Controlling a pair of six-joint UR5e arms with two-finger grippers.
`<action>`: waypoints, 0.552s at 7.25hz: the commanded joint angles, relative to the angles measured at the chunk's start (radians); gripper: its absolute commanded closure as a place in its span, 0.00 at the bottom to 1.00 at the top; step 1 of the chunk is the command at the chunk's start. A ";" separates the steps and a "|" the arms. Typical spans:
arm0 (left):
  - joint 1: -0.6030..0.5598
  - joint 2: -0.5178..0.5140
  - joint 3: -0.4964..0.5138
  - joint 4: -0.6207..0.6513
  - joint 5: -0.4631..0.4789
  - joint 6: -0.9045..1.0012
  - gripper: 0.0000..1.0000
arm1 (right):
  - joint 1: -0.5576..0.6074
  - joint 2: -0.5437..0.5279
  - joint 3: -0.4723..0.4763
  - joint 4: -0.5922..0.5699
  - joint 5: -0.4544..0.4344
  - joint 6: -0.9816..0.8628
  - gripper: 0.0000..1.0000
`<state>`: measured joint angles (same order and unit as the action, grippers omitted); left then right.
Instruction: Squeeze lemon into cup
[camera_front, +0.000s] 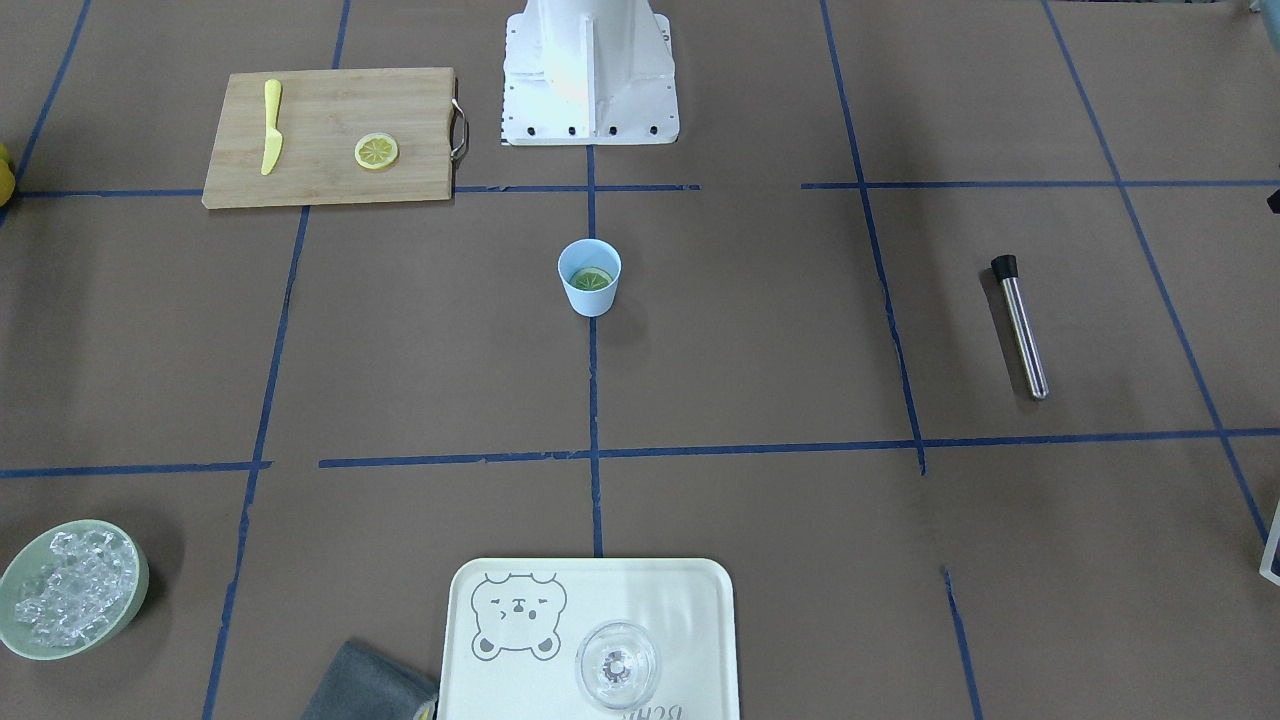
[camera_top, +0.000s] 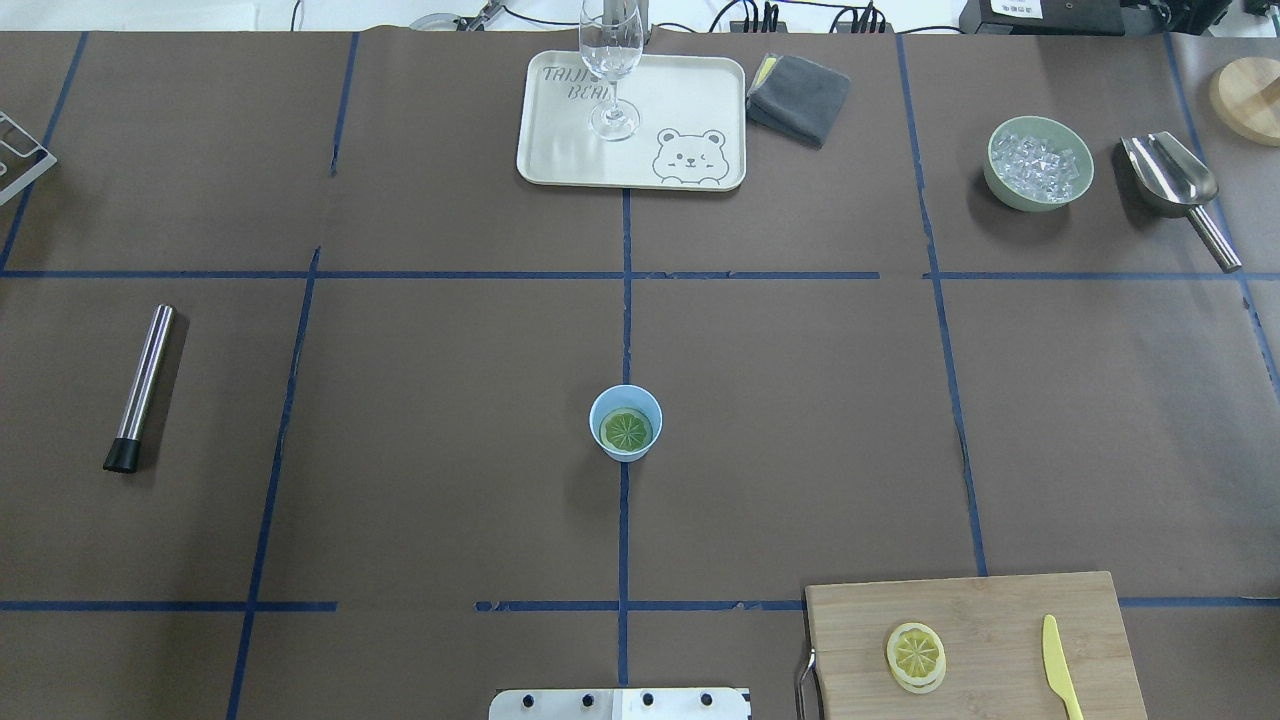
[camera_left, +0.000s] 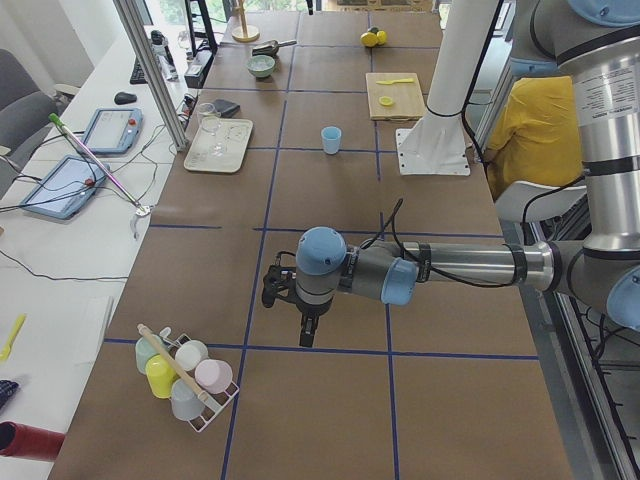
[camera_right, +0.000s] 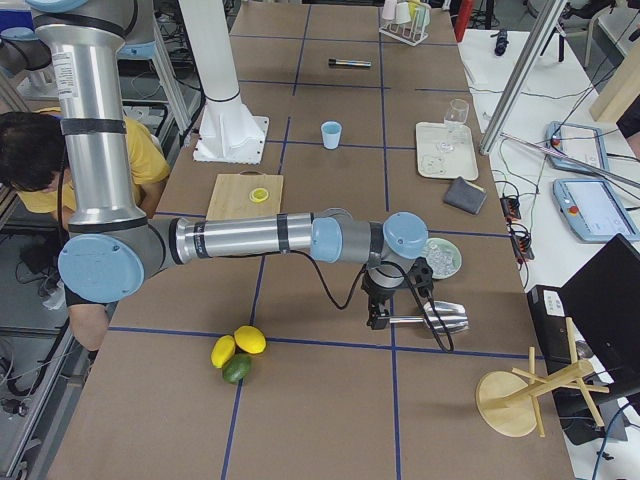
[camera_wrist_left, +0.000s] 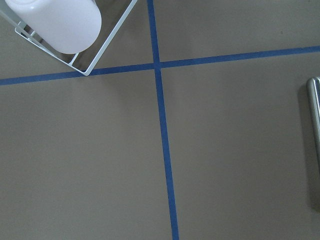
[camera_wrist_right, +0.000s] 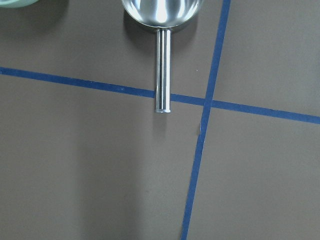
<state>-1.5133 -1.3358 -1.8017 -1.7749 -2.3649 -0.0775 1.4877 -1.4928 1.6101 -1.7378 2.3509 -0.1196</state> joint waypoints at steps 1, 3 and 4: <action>0.004 -0.073 0.010 0.130 -0.002 0.011 0.00 | 0.000 0.000 0.005 0.000 0.001 0.001 0.00; 0.002 -0.112 0.043 0.225 0.006 0.206 0.00 | -0.001 -0.001 0.007 0.001 -0.005 0.008 0.00; 0.002 -0.112 0.065 0.221 0.009 0.218 0.00 | -0.001 -0.001 0.008 0.003 -0.005 0.006 0.00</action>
<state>-1.5103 -1.4402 -1.7628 -1.5712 -2.3604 0.0796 1.4871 -1.4942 1.6169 -1.7363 2.3466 -0.1139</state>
